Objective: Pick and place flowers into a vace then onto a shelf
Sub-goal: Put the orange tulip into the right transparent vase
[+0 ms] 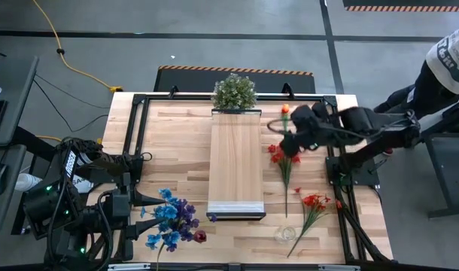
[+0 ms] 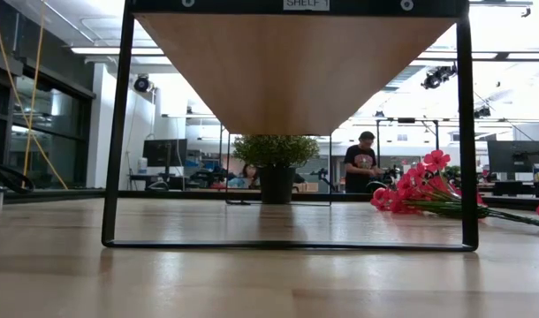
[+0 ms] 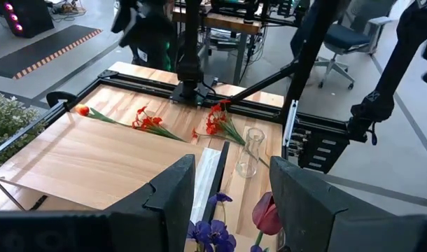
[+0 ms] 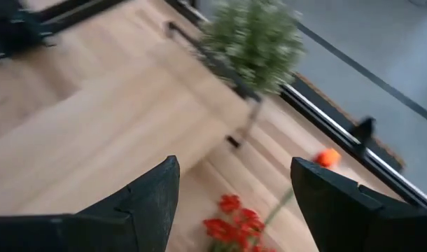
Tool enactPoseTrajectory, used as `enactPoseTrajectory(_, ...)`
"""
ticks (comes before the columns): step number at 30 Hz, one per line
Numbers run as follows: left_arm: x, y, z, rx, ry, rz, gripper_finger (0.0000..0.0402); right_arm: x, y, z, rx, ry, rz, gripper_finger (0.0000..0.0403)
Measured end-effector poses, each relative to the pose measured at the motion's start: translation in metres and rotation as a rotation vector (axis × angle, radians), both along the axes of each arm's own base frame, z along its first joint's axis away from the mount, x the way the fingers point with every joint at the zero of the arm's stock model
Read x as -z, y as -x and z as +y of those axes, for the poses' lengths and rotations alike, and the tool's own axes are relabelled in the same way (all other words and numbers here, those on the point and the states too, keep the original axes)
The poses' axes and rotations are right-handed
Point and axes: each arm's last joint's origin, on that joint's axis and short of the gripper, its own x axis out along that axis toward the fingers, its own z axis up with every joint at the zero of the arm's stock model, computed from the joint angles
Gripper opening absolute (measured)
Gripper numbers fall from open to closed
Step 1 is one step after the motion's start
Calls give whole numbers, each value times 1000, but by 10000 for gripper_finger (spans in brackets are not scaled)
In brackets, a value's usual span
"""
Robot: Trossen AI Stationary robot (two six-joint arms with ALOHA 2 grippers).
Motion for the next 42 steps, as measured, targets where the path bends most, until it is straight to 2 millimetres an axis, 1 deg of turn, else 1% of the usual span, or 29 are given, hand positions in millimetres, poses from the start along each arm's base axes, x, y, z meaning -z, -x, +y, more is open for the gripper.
enactPoseTrajectory(5, 0, 0, 0, 6, 4, 8, 216, 2, 2, -33, 130, -41, 42, 261)
enactPoseTrajectory(13, 2, 0, -2, 57, 36, 73, 216, 5, 12, -85, 276, -211, 41, 261)
enactPoseTrajectory(17, 2, 1, -2, 59, 38, 76, 216, 9, 15, -108, 317, -304, 40, 261)
enactPoseTrajectory(21, 2, 0, -2, 59, 38, 76, 216, 17, 11, -126, 350, -350, 68, 261)
enactPoseTrajectory(24, 2, 1, -2, 61, 39, 78, 216, 27, 1, -137, 368, -384, 107, 261)
enactPoseTrajectory(27, 3, 1, -2, 72, 46, 91, 216, 42, -13, -145, 366, -411, 171, 261)
enactPoseTrajectory(31, 3, 1, -3, 86, 55, 109, 216, 66, -33, -157, 346, -414, 303, 261)
enactPoseTrajectory(33, 3, 1, -3, 93, 59, 118, 216, 78, -39, -163, 347, -415, 378, 261)
enactPoseTrajectory(37, 4, 1, -3, 100, 63, 127, 216, 99, -46, -173, 357, -434, 503, 261)
enactPoseTrajectory(42, 4, 1, -3, 100, 63, 127, 216, 128, -44, -180, 361, -504, 557, 261)
